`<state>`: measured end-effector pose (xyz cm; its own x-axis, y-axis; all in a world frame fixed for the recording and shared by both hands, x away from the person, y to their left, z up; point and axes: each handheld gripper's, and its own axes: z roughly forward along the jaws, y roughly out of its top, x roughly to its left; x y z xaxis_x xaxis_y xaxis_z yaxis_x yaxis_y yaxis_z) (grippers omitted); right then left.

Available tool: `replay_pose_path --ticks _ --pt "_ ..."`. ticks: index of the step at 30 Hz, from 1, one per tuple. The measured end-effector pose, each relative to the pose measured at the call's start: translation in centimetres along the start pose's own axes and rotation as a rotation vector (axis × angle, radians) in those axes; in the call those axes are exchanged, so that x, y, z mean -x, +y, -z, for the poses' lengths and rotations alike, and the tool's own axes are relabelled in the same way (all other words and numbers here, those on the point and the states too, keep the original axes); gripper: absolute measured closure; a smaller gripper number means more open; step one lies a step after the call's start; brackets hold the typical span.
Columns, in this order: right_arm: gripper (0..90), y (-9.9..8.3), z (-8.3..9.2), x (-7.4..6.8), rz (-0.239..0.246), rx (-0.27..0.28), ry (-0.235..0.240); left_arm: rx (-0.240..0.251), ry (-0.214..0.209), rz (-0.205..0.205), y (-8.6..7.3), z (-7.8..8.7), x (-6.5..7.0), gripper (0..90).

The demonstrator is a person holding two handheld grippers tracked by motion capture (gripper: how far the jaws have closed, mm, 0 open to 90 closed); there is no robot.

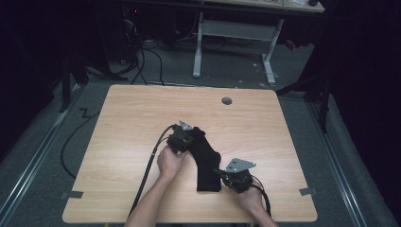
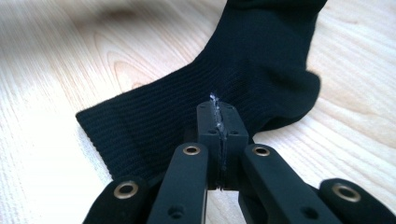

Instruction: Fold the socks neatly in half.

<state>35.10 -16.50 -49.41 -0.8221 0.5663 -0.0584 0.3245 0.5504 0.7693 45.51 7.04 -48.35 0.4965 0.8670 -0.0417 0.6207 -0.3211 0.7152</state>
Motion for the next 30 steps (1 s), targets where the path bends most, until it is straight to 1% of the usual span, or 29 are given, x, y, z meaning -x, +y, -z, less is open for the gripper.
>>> replay_pose_path --ticks 1,4,5,9,12,15,18,21,22,24,25,26,29,30 --pt "89.9 0.0 -0.2 -0.1 0.0 -0.009 0.002 0.0 0.01 0.005 -0.1 -0.1 -0.1 84.5" --pt "89.9 -0.2 -0.7 -0.1 0.011 -0.034 0.009 -0.002 0.019 0.017 -0.2 0.1 -0.6 82.8" --pt "89.9 -0.3 -0.8 -0.1 0.005 -0.041 0.012 0.001 0.025 0.018 -0.2 0.2 -0.7 82.9" --pt "89.9 -0.4 -0.7 -0.1 -0.006 -0.038 0.019 0.012 0.041 0.018 -0.1 0.6 -1.1 84.7" --pt "90.0 -0.4 -0.6 -0.2 0.008 -0.046 0.033 0.01 0.045 0.011 -0.1 0.6 -1.1 85.3" --pt "90.0 -0.5 -0.3 -0.6 0.02 -0.053 0.045 -0.005 0.048 -0.005 -0.2 0.4 -0.8 85.5" --pt "89.9 -0.7 -0.1 -0.7 0.023 -0.057 0.057 -0.008 0.047 -0.007 -0.3 0.2 -0.7 85.4" --pt "89.0 -0.8 0.2 -0.7 0.021 -0.064 0.067 0.0 0.051 -0.002 -0.2 0.1 -0.6 84.0" --pt "87.4 -0.9 0.2 -0.6 0.015 -0.06 0.071 0.003 0.054 -0.001 -0.2 0.1 -0.6 82.9" --pt "79.6 -0.9 0.4 -0.4 0.003 -0.055 0.069 0.008 0.055 0.0 -0.2 0.0 -0.6 79.4" --pt "76.4 -0.9 0.4 -0.3 -0.004 -0.043 0.061 0.01 0.053 -0.001 -0.2 0.0 -0.7 76.1" --pt "73.9 -0.9 0.5 -0.2 -0.02 -0.034 0.044 0.009 0.055 -0.004 -0.3 0.0 -0.7 71.7" --pt "72.5 -0.7 0.9 0.2 -0.051 0.004 0.019 0.014 0.072 -0.011 -0.3 0.2 -0.6 59.7" --pt "72.9 -0.6 1.0 0.4 -0.053 0.015 0.006 0.019 0.076 -0.018 -0.4 0.3 -0.6 57.9"
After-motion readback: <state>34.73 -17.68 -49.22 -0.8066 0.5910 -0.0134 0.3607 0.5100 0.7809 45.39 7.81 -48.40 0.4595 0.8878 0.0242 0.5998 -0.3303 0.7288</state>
